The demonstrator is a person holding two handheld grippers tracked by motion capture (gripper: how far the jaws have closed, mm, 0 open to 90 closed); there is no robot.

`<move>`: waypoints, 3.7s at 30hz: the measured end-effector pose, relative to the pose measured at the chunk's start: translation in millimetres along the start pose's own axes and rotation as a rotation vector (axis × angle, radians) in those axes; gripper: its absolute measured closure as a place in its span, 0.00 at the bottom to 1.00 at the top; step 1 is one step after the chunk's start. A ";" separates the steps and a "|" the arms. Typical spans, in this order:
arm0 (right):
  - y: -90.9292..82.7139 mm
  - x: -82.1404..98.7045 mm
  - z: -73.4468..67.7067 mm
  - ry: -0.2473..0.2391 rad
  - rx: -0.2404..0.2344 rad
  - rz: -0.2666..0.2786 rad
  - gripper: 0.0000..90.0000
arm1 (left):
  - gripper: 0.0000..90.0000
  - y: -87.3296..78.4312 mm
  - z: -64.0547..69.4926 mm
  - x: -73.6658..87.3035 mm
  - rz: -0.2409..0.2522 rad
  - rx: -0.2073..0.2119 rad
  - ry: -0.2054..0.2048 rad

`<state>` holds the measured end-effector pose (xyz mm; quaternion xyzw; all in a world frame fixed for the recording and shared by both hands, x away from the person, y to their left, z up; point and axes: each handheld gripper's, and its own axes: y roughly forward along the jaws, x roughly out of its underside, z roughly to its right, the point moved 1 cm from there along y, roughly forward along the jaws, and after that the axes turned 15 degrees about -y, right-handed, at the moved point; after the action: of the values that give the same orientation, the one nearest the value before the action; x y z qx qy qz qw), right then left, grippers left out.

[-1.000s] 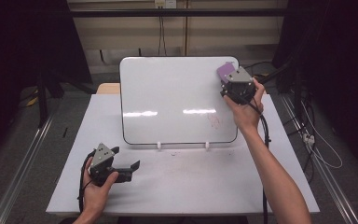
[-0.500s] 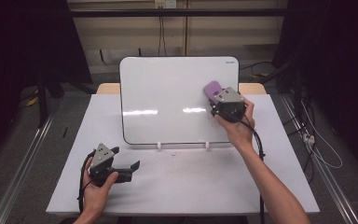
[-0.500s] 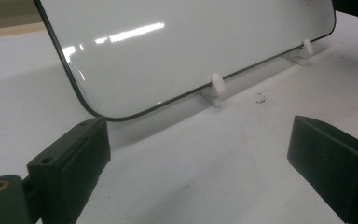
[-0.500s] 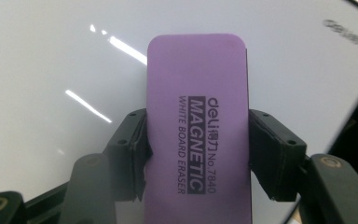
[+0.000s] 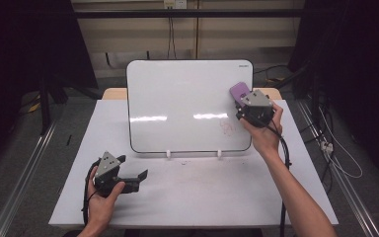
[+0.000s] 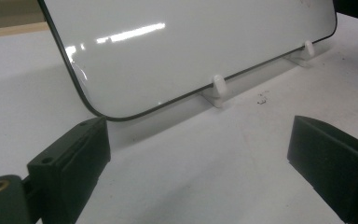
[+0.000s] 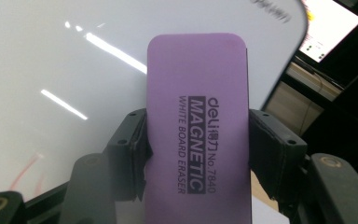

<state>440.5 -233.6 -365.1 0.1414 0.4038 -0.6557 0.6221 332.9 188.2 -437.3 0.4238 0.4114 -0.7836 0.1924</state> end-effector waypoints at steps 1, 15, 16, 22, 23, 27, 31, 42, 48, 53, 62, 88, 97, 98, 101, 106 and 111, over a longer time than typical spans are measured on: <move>-2.2 2.1 -5.4 -0.010 -0.011 0.000 0.47 | 0.06 0.3 0.2 0.0 0.002 0.003 0.001; -20.5 9.6 -84.5 -0.154 -0.152 0.025 0.47 | 0.07 2.6 1.0 0.1 -0.005 0.006 0.005; -20.3 10.2 -84.3 -0.156 -0.148 0.031 0.47 | 0.07 1.9 0.8 0.0 -0.004 0.005 0.006; -13.2 11.7 -46.4 -0.065 -0.091 0.019 0.47 | 0.07 0.9 -0.5 0.0 -0.003 0.002 0.000; -11.0 12.0 -36.9 -0.039 -0.081 0.015 0.47 | 0.07 1.1 -0.3 0.0 -0.003 0.003 -0.001; -5.2 9.0 -6.4 0.005 -0.001 -0.001 0.47 | 0.07 1.7 0.3 0.1 -0.007 0.003 0.005; -1.6 7.8 3.5 0.023 0.028 -0.005 0.47 | 0.07 1.5 0.1 0.2 -0.006 0.004 0.001; -22.6 30.6 -51.1 -0.109 -0.052 0.004 0.47 | 0.07 -0.6 1.0 0.0 0.000 0.005 0.010; -30.8 37.2 -81.7 -0.128 -0.106 0.015 0.47 | 0.07 1.8 1.2 -0.8 -0.005 -0.002 0.012; -32.1 33.9 -101.4 -0.152 -0.154 0.037 0.47 | 0.07 4.1 2.4 -1.9 -0.007 0.005 0.018; -31.4 48.6 -64.3 -0.037 -0.083 0.016 0.47 | 0.07 3.6 1.2 -0.7 -0.014 0.011 0.014; -56.6 33.2 -69.1 0.225 -0.230 0.173 0.47 | 0.06 -2.2 -1.1 -2.6 0.030 0.022 -0.025; -61.1 24.6 -82.4 0.285 -0.288 0.259 0.47 | 0.05 0.7 4.0 -5.2 0.043 0.048 -0.053; -60.7 23.2 -84.5 0.293 -0.297 0.268 0.47 | 0.06 0.9 4.6 -5.4 0.046 0.053 -0.052; -60.5 17.1 -92.5 0.316 -0.328 0.299 0.46 | 0.06 2.3 8.7 -6.5 0.077 0.086 -0.067; -60.5 6.8 -105.3 0.338 -0.378 0.340 0.47 | 0.08 5.5 19.8 -10.6 0.122 0.106 -0.048; -61.6 3.1 -112.2 0.382 -0.416 0.363 0.46 | 0.08 12.6 33.4 -18.3 0.151 0.132 -0.056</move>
<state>347.1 -162.8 -416.5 0.2014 0.6066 -0.3991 0.6574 334.6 152.9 -418.2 0.4431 0.3203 -0.8040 0.2339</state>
